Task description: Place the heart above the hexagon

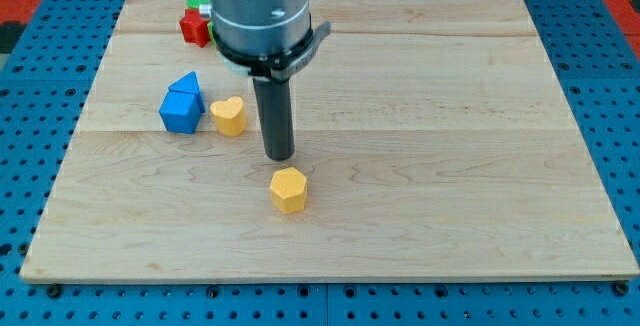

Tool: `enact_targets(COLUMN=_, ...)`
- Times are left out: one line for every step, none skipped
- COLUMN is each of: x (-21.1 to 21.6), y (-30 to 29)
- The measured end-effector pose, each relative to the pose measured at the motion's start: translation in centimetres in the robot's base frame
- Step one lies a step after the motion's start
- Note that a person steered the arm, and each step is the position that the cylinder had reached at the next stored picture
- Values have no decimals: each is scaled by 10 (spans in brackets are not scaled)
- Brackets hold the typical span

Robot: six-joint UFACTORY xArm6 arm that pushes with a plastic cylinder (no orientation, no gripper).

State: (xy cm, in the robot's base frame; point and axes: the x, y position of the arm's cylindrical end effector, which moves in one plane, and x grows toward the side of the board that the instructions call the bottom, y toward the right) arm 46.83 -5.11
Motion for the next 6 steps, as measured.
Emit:
enact_targets(x=-2, y=-65)
enact_targets(x=-33, y=-111)
enact_targets(x=-76, y=-84)
enact_targets(x=-62, y=-42)
enact_targets(x=-61, y=-99)
enact_targets(x=-47, y=-108)
